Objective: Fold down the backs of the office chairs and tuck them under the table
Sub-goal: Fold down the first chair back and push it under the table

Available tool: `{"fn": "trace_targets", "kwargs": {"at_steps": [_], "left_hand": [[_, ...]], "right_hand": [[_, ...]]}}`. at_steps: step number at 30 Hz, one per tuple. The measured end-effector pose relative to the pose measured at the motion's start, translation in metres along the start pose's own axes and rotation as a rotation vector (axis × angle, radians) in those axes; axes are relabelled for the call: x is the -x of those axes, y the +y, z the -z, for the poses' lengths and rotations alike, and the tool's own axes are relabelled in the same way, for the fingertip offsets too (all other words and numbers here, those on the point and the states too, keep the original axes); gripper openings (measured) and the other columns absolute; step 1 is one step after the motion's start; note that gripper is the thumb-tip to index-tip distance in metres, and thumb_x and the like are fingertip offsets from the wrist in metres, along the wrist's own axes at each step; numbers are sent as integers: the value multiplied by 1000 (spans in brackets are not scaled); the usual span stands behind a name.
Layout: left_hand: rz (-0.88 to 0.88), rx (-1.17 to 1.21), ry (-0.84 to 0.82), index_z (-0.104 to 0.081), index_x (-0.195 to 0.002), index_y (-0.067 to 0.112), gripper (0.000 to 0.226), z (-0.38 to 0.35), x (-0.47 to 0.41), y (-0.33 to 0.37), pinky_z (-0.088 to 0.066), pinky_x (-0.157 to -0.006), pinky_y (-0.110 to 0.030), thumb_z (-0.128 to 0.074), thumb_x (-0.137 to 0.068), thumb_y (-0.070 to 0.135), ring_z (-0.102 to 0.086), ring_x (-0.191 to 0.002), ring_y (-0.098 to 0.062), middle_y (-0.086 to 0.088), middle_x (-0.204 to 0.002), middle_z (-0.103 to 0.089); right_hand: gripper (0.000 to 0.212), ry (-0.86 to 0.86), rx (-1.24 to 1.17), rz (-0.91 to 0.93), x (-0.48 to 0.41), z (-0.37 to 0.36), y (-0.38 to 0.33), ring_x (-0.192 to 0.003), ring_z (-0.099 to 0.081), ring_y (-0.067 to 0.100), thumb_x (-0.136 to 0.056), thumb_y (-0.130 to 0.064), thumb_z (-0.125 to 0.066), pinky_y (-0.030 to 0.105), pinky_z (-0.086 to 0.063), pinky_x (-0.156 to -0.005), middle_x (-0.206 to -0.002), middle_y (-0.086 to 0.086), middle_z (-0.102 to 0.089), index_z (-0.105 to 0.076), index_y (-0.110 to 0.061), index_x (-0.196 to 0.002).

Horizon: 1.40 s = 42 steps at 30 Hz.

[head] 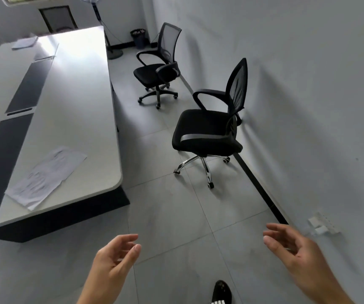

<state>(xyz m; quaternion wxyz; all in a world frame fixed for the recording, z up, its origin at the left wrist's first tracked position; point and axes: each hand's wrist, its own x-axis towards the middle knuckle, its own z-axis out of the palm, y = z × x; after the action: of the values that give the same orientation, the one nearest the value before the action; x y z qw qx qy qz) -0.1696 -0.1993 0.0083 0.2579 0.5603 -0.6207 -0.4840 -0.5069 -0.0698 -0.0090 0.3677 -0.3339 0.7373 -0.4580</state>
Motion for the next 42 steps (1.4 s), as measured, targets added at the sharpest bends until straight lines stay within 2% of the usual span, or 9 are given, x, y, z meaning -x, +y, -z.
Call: {"fn": "trace_targets", "kwargs": {"at_steps": [2, 6, 8, 13, 18, 24, 30, 38, 42], "left_hand": [[6, 11, 21, -69, -83, 40, 8, -6, -25, 10, -54, -64, -33, -72, -76, 36, -70, -73, -22, -14, -83, -73], [42, 20, 25, -71, -82, 34, 27, -14, -78, 21, -53, -59, -31, -70, -80, 7, -70, -70, -24, -15, -79, -73], [52, 24, 5, -72, -80, 30, 28, -19, -111, 24, -52, -58, -26, -68, -80, 2, -70, -69, -24, -16, -78, -73], [17, 40, 8, -72, -81, 35, 11, -36, -219, 46, -52, -57, -21, -74, -75, 25, -69, -73, -30, -14, -79, -73], [-28, 20, -55, -70, -80, 37, 15, -46, -339, 89, -51, -58, -21, -67, -67, 30, -68, -75, -33, -18, -81, -71], [-138, -99, -240, -67, -89, 32, 15, -77, -462, 159, -57, -69, -28, -71, -82, 19, -69, -75, -18, -7, -80, -73], [-193, -122, -321, -66, -97, 24, 14, -137, -532, 204, -48, -59, -12, -66, -85, 17, -64, -66, -1, -2, -77, -71], [-34, -168, -464, -63, -105, 26, 18, -254, -591, 233, -50, -63, -17, -63, -87, 30, -62, -69, -3, 3, -79, -68], [71, -194, -470, -62, -109, 21, 24, -314, -624, 248, -50, -65, -19, -61, -88, 31, -60, -71, -4, 8, -82, -65]], "right_hand": [[26, 17, -1, -1, -34, 14, -6, -82, -68, 2, -68, -32, -71, 11, -52, -74, -89, -12, -74, -67, -29, -94], [24, 61, 43, -5, -95, 33, -19, -77, -69, 4, -75, -10, -74, 5, -49, -66, -84, -3, -76, -69, -27, -92], [23, 77, 60, -21, -126, 36, -22, -75, -68, 4, -76, -9, -74, 4, -48, -63, -84, -2, -76, -70, -24, -93], [23, 124, 73, -42, -213, 27, -34, -76, -68, 3, -75, -13, -75, 7, -49, -66, -82, -9, -75, -70, -26, -93], [23, 172, 46, -63, -298, 18, -73, -80, -70, 8, -76, -11, -74, 9, -50, -72, -84, -5, -75, -69, -26, -93], [24, 270, 58, -47, -375, 29, -117, -80, -69, 6, -77, -12, -73, 21, -53, -78, -90, -11, -74, -68, -24, -97], [24, 272, 62, -102, -452, 52, -123, -84, -69, 8, -79, -18, -72, 25, -54, -80, -90, -9, -74, -66, -27, -101], [25, 140, 118, -61, -622, 98, -133, -88, -68, 21, -82, -17, -70, 37, -53, -86, -91, 0, -69, -65, -19, -106], [27, 81, 205, 3, -719, 111, -133, -81, -65, 15, -82, -20, -69, 34, -52, -85, -86, -5, -66, -64, -19, -108]]}}
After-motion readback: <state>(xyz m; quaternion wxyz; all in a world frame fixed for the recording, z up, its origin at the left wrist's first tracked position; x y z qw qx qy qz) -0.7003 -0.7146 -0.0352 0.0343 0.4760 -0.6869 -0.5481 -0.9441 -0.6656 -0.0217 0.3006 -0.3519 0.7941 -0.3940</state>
